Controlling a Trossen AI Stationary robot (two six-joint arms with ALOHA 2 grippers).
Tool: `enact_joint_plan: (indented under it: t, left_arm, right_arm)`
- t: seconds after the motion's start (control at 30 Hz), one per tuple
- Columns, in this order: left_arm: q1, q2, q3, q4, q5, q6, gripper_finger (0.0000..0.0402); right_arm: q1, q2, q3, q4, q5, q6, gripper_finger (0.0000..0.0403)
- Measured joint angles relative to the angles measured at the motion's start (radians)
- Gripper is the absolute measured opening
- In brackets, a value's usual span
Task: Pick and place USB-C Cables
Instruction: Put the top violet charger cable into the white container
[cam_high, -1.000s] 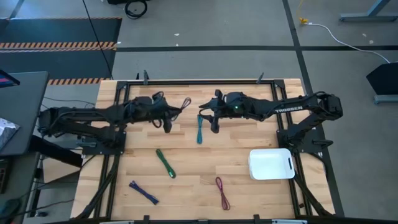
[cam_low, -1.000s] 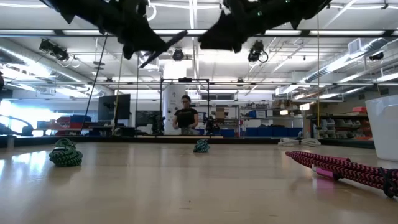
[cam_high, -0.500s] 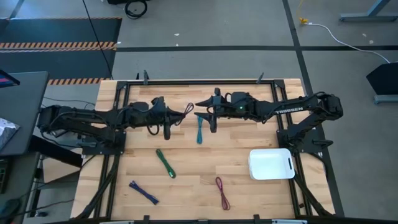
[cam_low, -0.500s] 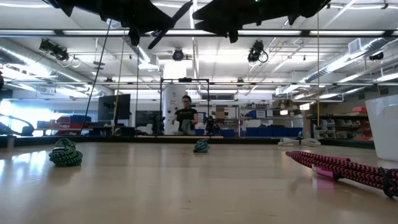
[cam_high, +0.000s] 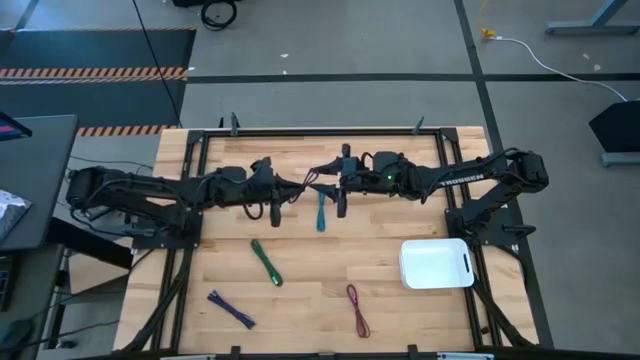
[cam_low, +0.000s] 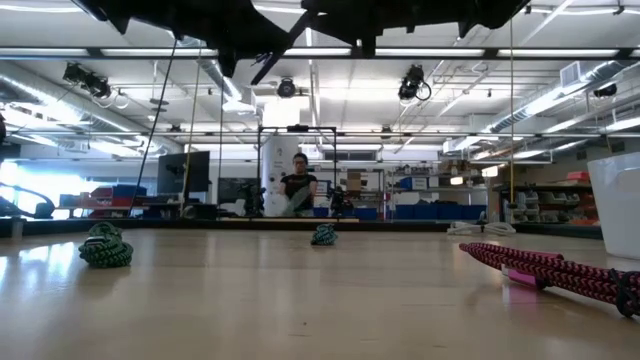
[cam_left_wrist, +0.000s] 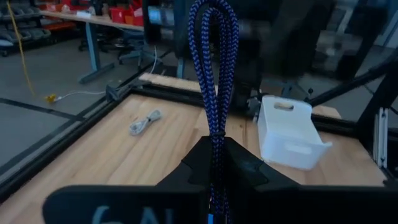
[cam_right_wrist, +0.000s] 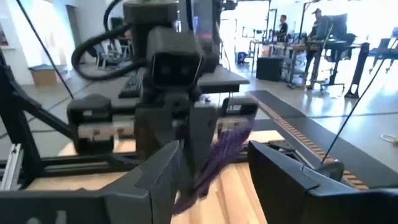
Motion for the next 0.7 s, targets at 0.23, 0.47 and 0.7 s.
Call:
enact_joint_plan:
  t: [0.23,0.47,0.7]
  left_arm:
    - [0.000,0.014,0.000,0.031,0.000,0.000,0.0031]
    - [0.001,0.014,0.000,0.025,0.006,0.000,0.0047]
    - [0.000,-0.018,0.000,-0.068,0.015,0.004,0.0102]
  right_arm:
    - [0.000,0.000,0.000,0.003,0.036,-0.008,0.0170]
    - [0.001,0.000,0.000,-0.015,0.039,-0.080,0.0020]
    - [-0.001,0.000,0.028,-0.249,0.105,-0.160,0.0019]
